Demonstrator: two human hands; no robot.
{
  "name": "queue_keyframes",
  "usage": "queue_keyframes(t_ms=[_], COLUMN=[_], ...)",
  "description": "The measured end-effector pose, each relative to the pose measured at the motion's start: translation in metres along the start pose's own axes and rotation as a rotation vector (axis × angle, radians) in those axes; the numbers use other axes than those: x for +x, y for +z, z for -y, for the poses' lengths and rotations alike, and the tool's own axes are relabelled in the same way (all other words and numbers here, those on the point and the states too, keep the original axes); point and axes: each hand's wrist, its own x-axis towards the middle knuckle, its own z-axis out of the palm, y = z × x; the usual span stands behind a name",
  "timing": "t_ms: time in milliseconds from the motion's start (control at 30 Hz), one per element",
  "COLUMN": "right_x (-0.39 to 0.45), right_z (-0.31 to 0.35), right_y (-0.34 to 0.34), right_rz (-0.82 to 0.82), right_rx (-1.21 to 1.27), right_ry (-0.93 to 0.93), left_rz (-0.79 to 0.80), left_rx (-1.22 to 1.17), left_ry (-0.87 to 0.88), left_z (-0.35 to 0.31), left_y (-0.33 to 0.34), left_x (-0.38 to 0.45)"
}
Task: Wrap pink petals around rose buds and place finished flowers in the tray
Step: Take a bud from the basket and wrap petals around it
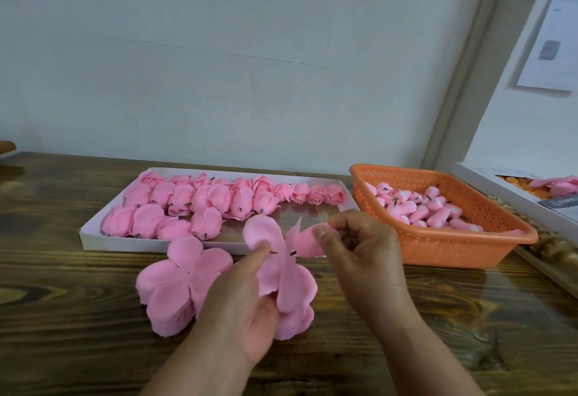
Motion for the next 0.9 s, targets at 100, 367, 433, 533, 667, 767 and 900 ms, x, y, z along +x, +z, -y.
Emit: queue_keyframes(t_ms=[100, 367, 433, 533, 667, 767, 900], right_x=[0.002, 0.013, 0.013, 0.01, 0.007, 0.007, 0.006], right_z=[0.0, 0.014, 0.02, 0.025, 0.027, 0.025, 0.022], right_y=[0.0, -0.015, -0.02, -0.02, -0.014, -0.009, -0.006], right_rz=[0.026, -0.042, -0.079, -0.061, 0.046, 0.077, 0.128], right_rx=[-0.006, -0.007, -0.007, 0.059, 0.057, 0.011, -0.043], right_ry=[-0.016, -0.072, -0.102, -0.122, -0.114, -0.116, -0.118], left_rz=[0.041, 0.103, 0.094, 0.112, 0.14, 0.184, 0.181], left_rx=[0.053, -0.056, -0.092, -0.131, -0.086, -0.067, -0.057], left_ry=[0.032, 0.095, 0.093, 0.095, 0.126, 0.12, 0.12], left_z=[-0.002, -0.004, -0.004, -0.002, 0.001, 0.002, 0.006], left_y=[0.001, 0.001, 0.002, 0.003, 0.003, 0.003, 0.001], left_x=[-0.003, -0.007, -0.008, -0.008, -0.009, -0.012, -0.009])
